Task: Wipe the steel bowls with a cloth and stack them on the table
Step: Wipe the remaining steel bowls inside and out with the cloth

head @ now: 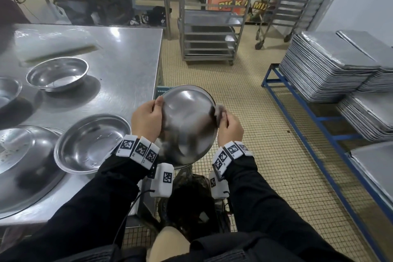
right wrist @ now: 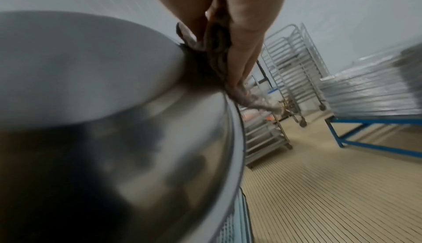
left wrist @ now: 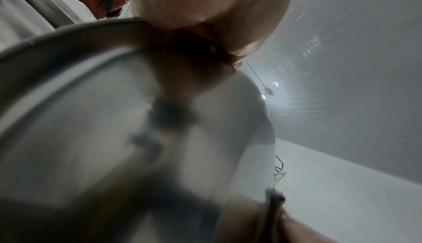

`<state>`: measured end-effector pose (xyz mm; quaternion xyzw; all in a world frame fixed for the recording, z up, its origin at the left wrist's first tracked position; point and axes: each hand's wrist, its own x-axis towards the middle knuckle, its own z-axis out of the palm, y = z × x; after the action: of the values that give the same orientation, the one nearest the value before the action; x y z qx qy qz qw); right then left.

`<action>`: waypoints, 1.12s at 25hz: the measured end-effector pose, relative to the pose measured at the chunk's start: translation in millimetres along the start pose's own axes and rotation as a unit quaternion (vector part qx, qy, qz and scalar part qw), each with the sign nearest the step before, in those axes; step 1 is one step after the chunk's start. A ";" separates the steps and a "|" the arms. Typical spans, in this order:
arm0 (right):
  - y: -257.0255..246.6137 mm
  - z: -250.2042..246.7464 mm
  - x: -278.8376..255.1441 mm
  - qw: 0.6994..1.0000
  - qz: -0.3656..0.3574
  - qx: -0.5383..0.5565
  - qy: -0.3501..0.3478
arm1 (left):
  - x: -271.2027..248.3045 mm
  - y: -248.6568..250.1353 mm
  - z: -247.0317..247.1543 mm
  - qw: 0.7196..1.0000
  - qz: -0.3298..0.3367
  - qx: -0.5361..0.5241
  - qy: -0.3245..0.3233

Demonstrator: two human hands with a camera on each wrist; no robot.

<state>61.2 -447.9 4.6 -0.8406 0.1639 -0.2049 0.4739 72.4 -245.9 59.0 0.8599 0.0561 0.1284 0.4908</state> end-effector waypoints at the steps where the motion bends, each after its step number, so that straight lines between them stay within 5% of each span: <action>1: -10.6 -0.1 -3.4 0.998 -0.063 0.016 0.017 | 0.0 0.7 1.4 1.000 -0.003 -0.006 -0.001; 3: -35.0 9.1 -6.9 0.978 -0.206 0.003 -0.004 | -0.3 3.6 4.6 1.000 0.003 -0.003 -0.010; 5: -49.6 23.3 -6.3 0.962 -0.268 -0.041 -0.026 | -1.2 6.6 6.2 0.999 0.021 0.019 -0.021; 9: -44.6 28.1 3.9 0.976 -0.215 -0.024 -0.006 | 0.4 4.2 6.6 0.999 0.023 0.026 -0.017; 12: -18.8 14.7 4.1 0.997 -0.052 0.042 -0.044 | 1.1 -7.7 6.4 0.999 -0.016 -0.027 -0.016; 16: 17.0 8.7 -3.8 0.992 0.059 0.107 -0.021 | -1.0 -19.0 8.1 0.993 -0.061 -0.097 -0.003; 19: 15.7 -1.0 0.4 0.977 0.104 0.170 -0.081 | -1.8 -25.5 8.5 0.988 -0.079 -0.134 0.017; 24: 6.8 -11.0 21.1 0.986 0.057 0.129 -0.084 | 0.6 -34.9 6.2 0.995 -0.041 -0.087 -0.015; 28: -0.4 -16.1 33.3 0.990 -0.054 0.009 -0.131 | 0.6 -30.5 7.6 0.993 0.011 -0.064 -0.102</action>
<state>81.9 -475.2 18.8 -0.8637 0.0532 -0.1197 0.4867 75.9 -236.5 29.2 0.8362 -0.0122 0.0484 0.5462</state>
